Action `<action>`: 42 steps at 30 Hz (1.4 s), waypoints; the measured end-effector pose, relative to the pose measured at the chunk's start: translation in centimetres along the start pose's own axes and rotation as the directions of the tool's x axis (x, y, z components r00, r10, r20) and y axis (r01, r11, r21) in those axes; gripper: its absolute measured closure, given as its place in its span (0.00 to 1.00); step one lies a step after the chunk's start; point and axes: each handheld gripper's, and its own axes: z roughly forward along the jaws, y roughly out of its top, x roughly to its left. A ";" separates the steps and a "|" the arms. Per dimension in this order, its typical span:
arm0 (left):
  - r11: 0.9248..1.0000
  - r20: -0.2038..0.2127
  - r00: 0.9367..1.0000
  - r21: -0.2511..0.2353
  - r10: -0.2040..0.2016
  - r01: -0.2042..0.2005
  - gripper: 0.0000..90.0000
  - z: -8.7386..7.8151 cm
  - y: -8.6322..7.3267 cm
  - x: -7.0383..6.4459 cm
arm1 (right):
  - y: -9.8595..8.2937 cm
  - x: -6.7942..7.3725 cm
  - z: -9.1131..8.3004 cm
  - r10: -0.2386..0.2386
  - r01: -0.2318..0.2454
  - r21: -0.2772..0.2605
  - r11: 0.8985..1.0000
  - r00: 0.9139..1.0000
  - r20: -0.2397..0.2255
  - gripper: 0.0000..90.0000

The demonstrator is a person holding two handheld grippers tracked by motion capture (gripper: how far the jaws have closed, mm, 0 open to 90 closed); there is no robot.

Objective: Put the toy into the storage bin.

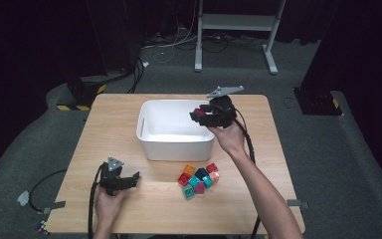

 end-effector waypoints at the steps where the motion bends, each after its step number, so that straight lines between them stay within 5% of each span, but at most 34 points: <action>1: 1.000 0.000 1.000 0.000 0.000 0.000 0.16 0.0 0.0 0.0 | 0.2 0.0 0.5 0.000 0.000 0.007 1.000 1.000 0.003 0.54; 20: 1.000 -0.001 1.000 -0.004 -0.003 0.003 0.16 0.0 0.0 0.0 | 0.9 -1.0 5.0 0.036 -0.038 0.085 0.996 0.999 0.030 0.53; 42: 1.000 -0.002 1.000 -0.004 -0.004 0.004 0.16 0.0 0.0 0.0 | 0.1 -1.3 5.4 0.022 -0.025 0.096 0.995 0.999 0.031 0.43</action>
